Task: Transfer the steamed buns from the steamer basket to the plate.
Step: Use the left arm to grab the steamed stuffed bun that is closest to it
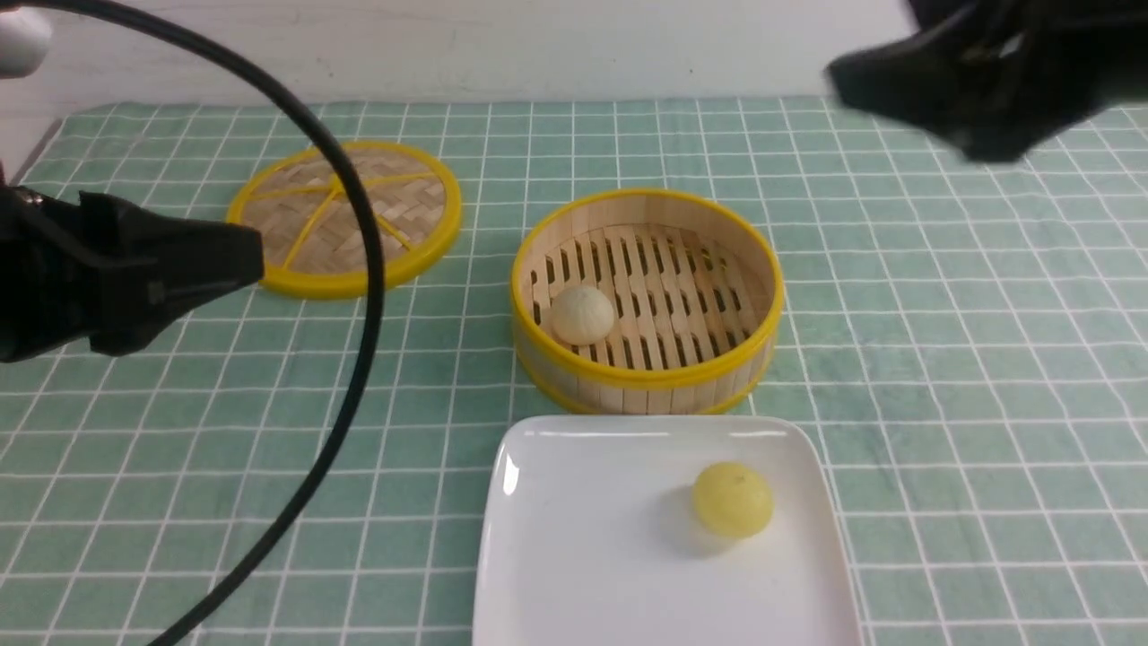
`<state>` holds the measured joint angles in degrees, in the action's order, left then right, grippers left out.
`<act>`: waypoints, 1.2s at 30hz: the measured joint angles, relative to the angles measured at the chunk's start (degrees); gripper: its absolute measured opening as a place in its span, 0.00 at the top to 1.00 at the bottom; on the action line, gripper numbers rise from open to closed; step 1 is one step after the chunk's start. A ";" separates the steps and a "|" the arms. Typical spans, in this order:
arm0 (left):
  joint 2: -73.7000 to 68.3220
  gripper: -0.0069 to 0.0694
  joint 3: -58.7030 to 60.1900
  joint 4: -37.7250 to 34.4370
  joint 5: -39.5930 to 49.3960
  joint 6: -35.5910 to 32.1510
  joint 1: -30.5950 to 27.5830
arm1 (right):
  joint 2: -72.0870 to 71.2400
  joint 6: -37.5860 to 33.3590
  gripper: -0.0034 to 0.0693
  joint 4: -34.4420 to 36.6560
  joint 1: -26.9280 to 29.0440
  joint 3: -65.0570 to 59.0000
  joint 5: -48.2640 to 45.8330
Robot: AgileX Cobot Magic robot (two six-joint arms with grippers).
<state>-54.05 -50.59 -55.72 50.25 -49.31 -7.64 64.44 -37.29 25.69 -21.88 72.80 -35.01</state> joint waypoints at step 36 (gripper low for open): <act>-59.98 0.40 -44.68 32.30 -3.79 10.77 27.90 | -27.13 19.37 0.18 -14.15 0.56 -1.95 -31.79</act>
<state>-114.03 -95.28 -23.42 46.45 -38.54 20.26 37.31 -17.92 11.54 -21.32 70.85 -66.80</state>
